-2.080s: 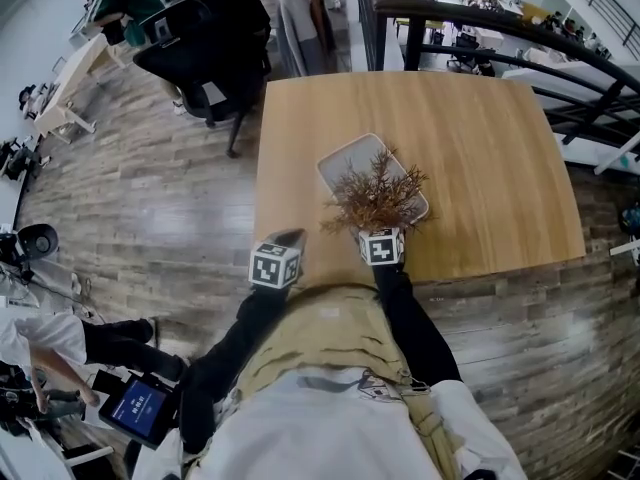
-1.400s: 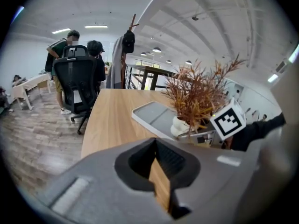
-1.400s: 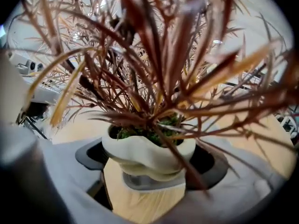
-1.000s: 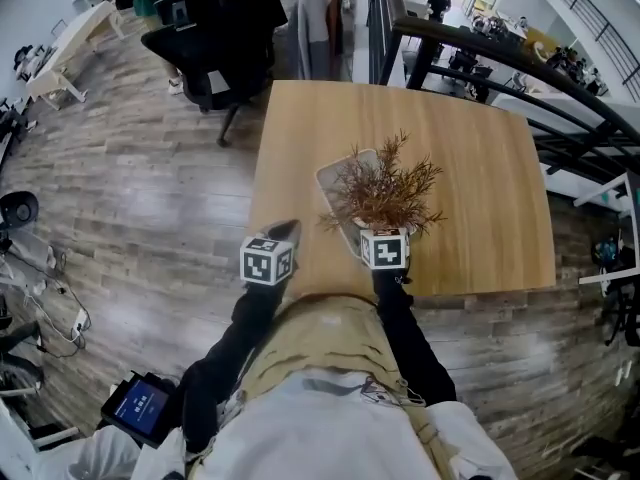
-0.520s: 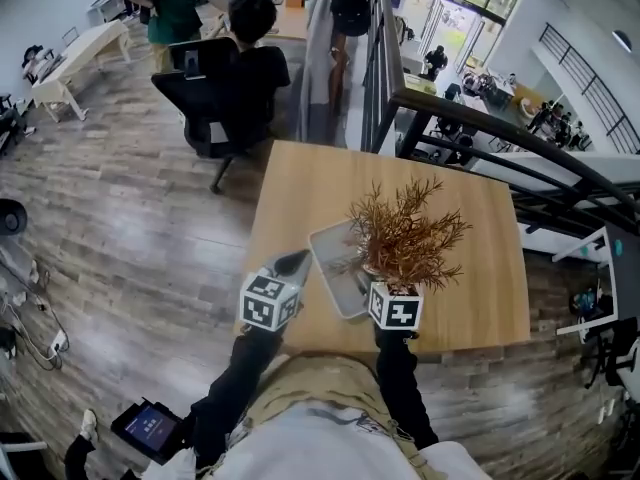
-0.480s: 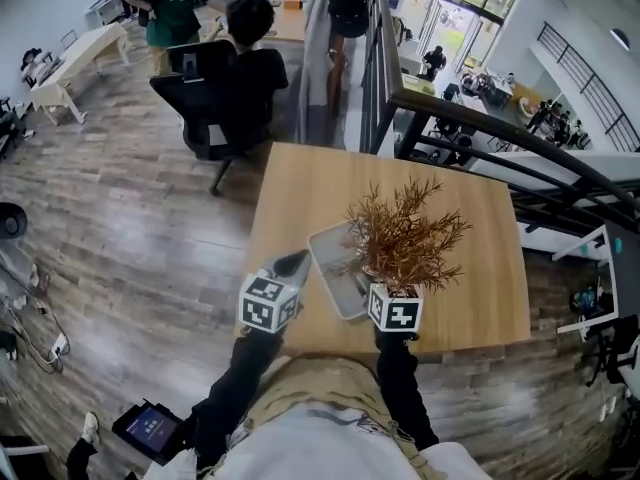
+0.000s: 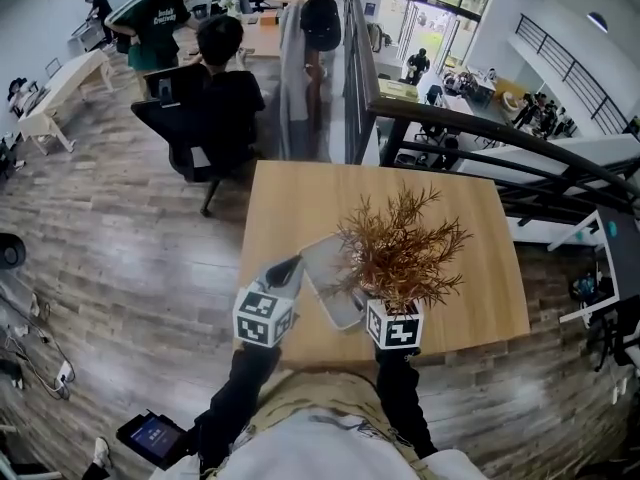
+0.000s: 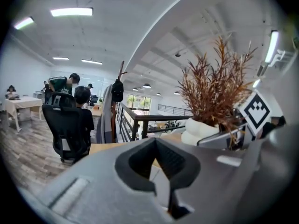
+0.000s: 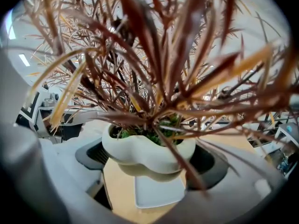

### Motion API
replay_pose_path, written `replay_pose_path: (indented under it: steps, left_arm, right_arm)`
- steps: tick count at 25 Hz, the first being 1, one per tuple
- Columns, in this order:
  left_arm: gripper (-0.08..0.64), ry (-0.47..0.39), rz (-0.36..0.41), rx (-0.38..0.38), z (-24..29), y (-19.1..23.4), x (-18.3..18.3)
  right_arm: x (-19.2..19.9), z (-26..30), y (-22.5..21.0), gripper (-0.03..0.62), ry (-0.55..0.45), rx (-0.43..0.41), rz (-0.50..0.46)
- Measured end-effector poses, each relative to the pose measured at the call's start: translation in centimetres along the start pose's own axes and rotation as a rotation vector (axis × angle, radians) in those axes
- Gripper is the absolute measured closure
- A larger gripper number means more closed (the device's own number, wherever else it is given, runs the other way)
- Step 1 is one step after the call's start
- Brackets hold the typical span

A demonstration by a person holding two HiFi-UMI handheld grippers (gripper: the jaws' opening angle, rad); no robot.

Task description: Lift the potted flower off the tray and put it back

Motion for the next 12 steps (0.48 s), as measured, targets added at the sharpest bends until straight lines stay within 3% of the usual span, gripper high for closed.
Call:
replay_pose_path:
  steps: [12]
  left_arm:
    - [0.561, 0.004, 0.013, 0.008, 0.43, -0.45, 0.05]
  right_arm:
    - [0.49, -0.59, -0.42, 0.092, 0.000, 0.016, 0.005]
Point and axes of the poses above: the fingertips, and each gripper's own axes: z forward along the fingers, y to its left, x out of its underside, the point moved 1 cm from there along -z, backward along the fingers, and after that the axes turned 4 degrees about x, right-handed, at the moved point
